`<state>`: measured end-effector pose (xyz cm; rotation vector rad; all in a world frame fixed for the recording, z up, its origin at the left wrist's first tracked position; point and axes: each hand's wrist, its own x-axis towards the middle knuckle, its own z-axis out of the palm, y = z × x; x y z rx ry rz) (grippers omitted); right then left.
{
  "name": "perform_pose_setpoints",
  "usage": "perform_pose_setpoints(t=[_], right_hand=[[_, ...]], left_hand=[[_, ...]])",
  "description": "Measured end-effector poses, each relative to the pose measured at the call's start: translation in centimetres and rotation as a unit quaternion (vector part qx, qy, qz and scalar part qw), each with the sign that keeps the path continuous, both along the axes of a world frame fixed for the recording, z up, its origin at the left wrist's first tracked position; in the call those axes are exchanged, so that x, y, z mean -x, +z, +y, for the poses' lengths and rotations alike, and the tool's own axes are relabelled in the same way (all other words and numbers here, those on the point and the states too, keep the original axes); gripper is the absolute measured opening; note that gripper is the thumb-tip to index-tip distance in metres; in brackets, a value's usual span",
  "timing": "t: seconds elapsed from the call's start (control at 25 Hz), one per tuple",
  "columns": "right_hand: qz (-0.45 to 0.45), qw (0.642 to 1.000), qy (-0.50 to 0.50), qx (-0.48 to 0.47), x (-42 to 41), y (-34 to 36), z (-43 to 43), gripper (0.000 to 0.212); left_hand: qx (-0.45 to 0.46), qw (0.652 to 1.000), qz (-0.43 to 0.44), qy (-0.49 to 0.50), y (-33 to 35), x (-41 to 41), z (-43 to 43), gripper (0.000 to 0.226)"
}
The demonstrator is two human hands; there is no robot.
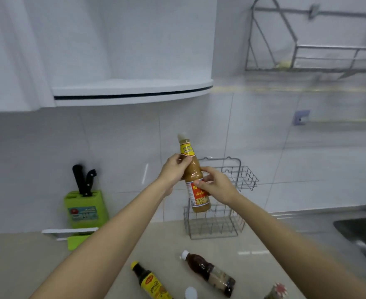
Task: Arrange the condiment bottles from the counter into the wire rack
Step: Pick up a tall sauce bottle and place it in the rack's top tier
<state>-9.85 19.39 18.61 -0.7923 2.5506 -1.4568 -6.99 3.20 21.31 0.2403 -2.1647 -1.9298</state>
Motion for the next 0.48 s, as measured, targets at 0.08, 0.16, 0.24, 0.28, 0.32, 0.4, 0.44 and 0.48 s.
perform_pose_setpoints(t=[0.08,0.16,0.24,0.28,0.32,0.4,0.44,0.48], right_hand=[[0.008,1.000,-0.005,0.005,0.7,0.7,0.3,0.054],[0.002,1.000,-0.004,0.009,1.3,1.2,0.4,0.052],[-0.005,1.000,-0.002,0.011,1.8,1.4,0.5,0.053],[-0.004,1.000,-0.002,0.010,2.1,1.6,0.5,0.054],[-0.003,1.000,-0.004,0.007,2.5,1.6,0.5,0.055],[0.005,1.000,-0.014,0.003,2.8,1.4,0.3,0.057],[0.016,1.000,-0.021,0.001,2.9,1.3,0.2,0.057],[0.028,0.999,-0.028,-0.001,3.0,1.2,-0.1,0.057]], left_hand=[[0.010,1.000,-0.018,-0.014,1.0,0.6,0.3,0.035],[0.011,0.999,-0.019,-0.024,1.5,1.1,0.6,0.035],[0.009,1.000,-0.016,-0.024,1.6,1.6,0.8,0.034],[0.003,1.000,-0.017,-0.022,1.5,2.0,0.8,0.034],[-0.002,1.000,-0.022,-0.022,1.5,2.2,0.7,0.034],[-0.006,0.999,-0.032,-0.028,1.4,2.6,0.6,0.038],[0.002,0.999,-0.032,-0.026,1.4,2.8,0.6,0.039],[0.018,0.999,-0.030,-0.018,1.4,3.1,0.5,0.041]])
